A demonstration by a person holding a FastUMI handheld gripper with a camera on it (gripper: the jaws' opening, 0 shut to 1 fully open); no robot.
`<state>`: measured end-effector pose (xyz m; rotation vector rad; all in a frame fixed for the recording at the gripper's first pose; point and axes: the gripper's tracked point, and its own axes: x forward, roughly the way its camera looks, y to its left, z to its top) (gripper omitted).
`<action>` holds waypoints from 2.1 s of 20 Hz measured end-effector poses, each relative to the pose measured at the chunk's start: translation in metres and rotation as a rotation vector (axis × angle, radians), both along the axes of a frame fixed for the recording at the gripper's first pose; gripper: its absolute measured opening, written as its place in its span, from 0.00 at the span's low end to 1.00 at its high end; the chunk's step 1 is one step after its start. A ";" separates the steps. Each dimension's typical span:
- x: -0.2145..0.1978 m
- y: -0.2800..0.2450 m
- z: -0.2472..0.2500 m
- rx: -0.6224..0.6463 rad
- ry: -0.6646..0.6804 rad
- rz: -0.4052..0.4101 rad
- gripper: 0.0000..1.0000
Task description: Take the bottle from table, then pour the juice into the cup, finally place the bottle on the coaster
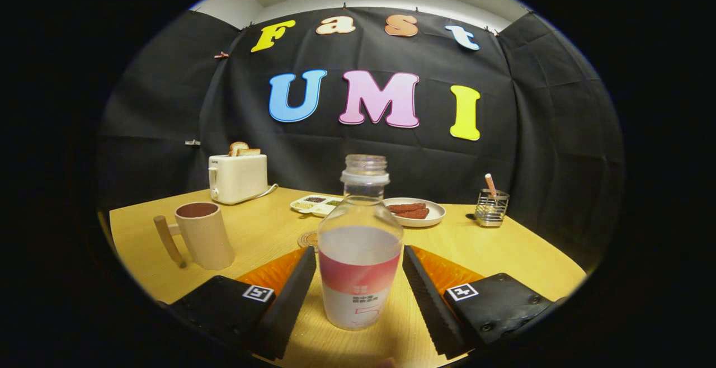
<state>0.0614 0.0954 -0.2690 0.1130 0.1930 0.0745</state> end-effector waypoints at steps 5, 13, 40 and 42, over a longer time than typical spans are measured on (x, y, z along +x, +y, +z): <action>0.007 -0.006 0.023 -0.047 0.050 -0.041 0.74; 0.022 -0.007 0.112 -0.332 0.028 -0.059 0.73; 0.038 0.101 0.099 -1.217 0.017 0.253 0.71; 0.037 0.106 0.093 -1.262 0.012 0.278 0.71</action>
